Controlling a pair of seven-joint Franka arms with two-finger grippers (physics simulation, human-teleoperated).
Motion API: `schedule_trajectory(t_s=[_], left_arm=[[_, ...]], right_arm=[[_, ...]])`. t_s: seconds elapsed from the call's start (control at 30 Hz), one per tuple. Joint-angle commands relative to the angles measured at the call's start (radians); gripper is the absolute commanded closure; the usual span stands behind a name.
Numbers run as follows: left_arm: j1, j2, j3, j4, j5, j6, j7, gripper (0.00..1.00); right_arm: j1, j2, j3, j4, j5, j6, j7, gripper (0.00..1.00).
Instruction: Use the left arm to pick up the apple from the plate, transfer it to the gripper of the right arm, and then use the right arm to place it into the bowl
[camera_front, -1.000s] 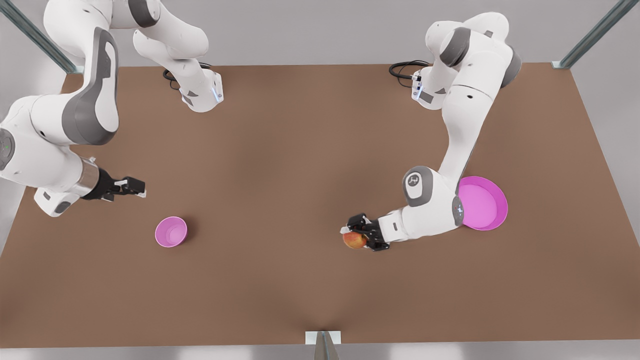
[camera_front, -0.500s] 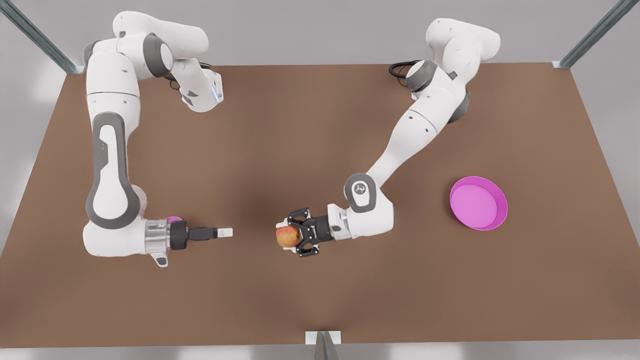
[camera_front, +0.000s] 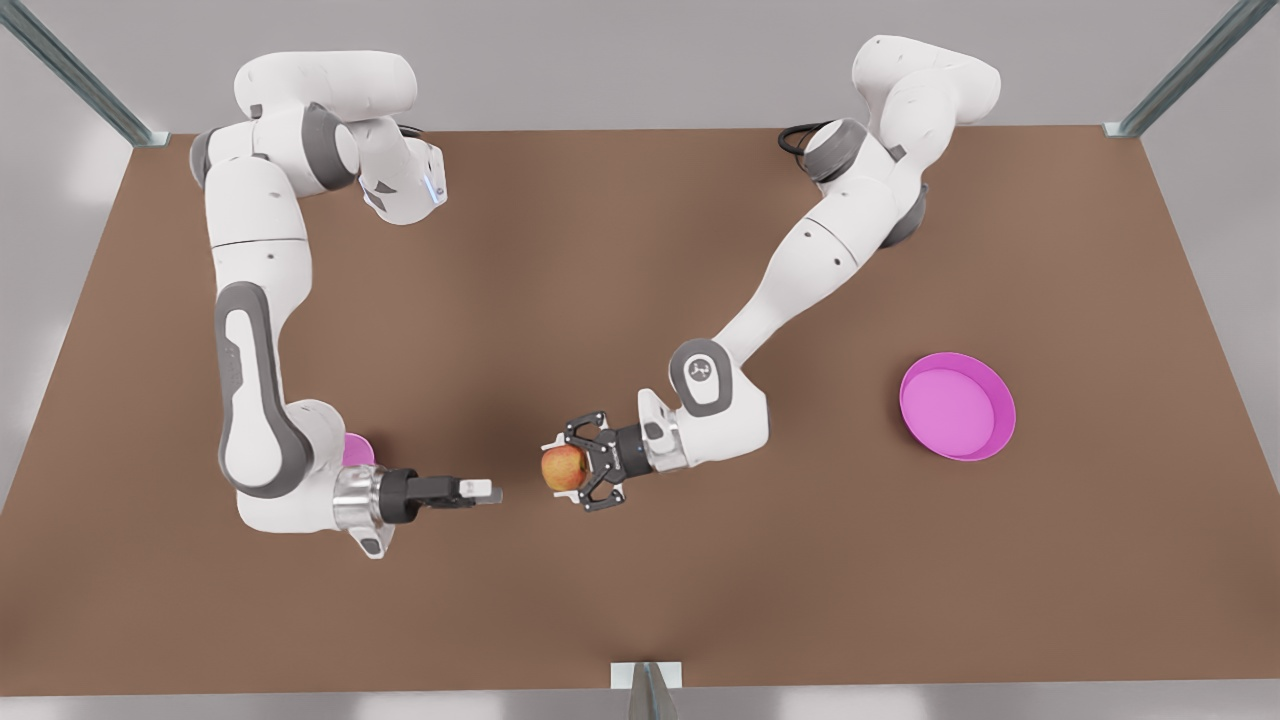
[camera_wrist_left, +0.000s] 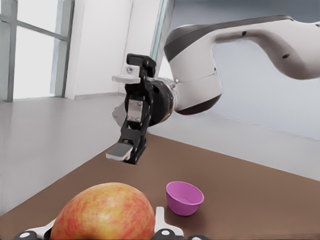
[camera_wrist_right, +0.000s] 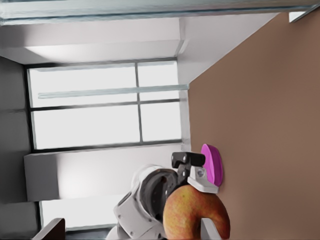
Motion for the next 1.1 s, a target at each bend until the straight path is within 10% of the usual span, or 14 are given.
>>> schedule_trajectory(t_s=[0.0,1.07], left_arm=[[-0.003,-0.001,-0.001,0.001,0.000,0.014,0.305,0.34],[-0.014,0.000,-0.001,-0.001,0.001,0.037,0.304,0.34]], right_arm=[[0.009,-0.001,0.004,0.000,0.024,0.008,-0.289,0.00],[0.104,0.036,0.016,-0.071,0.030,0.126,-0.437,0.00]])
